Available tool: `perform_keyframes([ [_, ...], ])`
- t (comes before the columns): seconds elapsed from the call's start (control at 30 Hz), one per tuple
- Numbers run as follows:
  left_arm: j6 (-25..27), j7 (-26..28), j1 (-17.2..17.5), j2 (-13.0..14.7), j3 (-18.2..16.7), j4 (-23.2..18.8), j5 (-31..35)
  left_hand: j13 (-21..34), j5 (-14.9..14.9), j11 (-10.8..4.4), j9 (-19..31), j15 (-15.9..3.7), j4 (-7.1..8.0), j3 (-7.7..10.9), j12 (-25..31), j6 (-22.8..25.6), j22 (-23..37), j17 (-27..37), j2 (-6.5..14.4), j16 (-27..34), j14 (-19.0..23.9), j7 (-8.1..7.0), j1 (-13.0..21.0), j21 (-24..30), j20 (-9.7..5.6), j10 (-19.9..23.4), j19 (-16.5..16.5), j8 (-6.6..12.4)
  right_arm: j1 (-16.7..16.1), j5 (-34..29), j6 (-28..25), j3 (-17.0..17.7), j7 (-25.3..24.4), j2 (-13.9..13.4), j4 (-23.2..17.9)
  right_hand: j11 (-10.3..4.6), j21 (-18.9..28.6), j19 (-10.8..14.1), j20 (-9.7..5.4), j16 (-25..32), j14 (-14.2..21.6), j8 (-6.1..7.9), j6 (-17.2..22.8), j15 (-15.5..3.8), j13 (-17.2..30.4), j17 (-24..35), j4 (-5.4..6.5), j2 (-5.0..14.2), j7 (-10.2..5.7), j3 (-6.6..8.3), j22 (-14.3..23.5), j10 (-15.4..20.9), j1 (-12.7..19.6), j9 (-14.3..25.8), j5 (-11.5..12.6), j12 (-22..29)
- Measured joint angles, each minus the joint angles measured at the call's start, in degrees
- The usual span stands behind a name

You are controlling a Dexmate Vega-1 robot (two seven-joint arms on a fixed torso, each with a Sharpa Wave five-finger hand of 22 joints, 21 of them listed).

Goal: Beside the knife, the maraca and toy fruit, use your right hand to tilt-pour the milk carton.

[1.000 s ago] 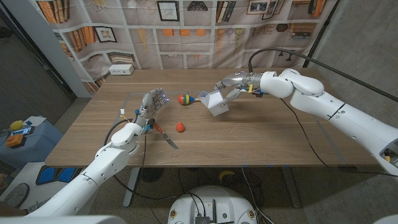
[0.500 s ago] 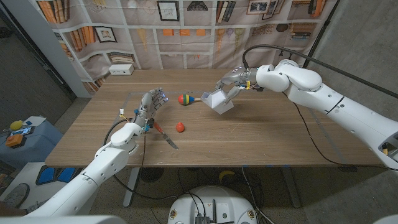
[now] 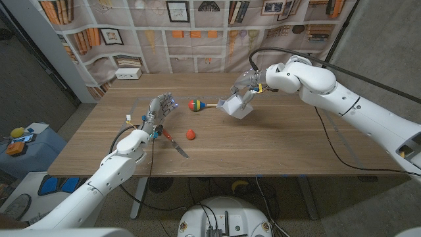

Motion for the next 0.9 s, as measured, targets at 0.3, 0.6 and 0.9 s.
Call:
perform_keyframes([
  [0.3,-0.1,0.1,0.3,-0.1,0.0,0.1,-0.1,0.0,0.0,0.0,0.0,0.0,0.16,0.16,0.0,0.0,0.0,0.0,0.0,0.0,0.0,0.0,0.0,0.0,0.0,0.0,0.0,0.0,1.1,-3.7,0.8,-0.7,4.4,1.1,-0.6,0.1,-0.2,-0.4,0.42,-0.1,0.0,-0.29,-0.8,0.0,0.3,0.0,0.0,0.33,0.43,0.0,0.0,-0.6,-0.3,0.0,0.0,-0.9],
  [0.6,-0.5,0.3,0.5,-0.5,0.0,0.5,-0.1,0.0,0.0,0.0,0.0,0.0,0.15,0.16,0.0,0.1,0.0,0.0,0.0,0.0,0.0,0.12,0.0,0.0,0.0,0.0,0.0,0.0,2.7,-6.7,2.2,-1.6,8.1,2.4,-0.7,0.32,-0.4,-0.7,0.79,-0.4,0.0,-0.48,-1.8,0.0,0.3,0.0,-0.01,0.31,0.73,0.0,0.0,-1.4,-0.3,0.0,0.2,-1.3],
  [0.9,-1.1,0.5,0.7,-1.1,0.1,1.0,-0.1,0.0,0.0,0.0,0.0,0.22,-0.02,0.33,0.0,0.2,0.0,0.0,-0.2,0.0,0.2,0.21,-0.2,0.0,0.0,0.0,0.0,0.0,3.8,-8.6,3.3,-2.1,10.8,3.4,-0.6,0.51,-0.4,-0.9,1.35,-0.9,0.0,-1.12,-2.8,0.0,0.5,0.0,-0.01,-0.26,1.15,0.0,0.0,-2.2,-0.9,-0.1,0.4,-1.7],
])
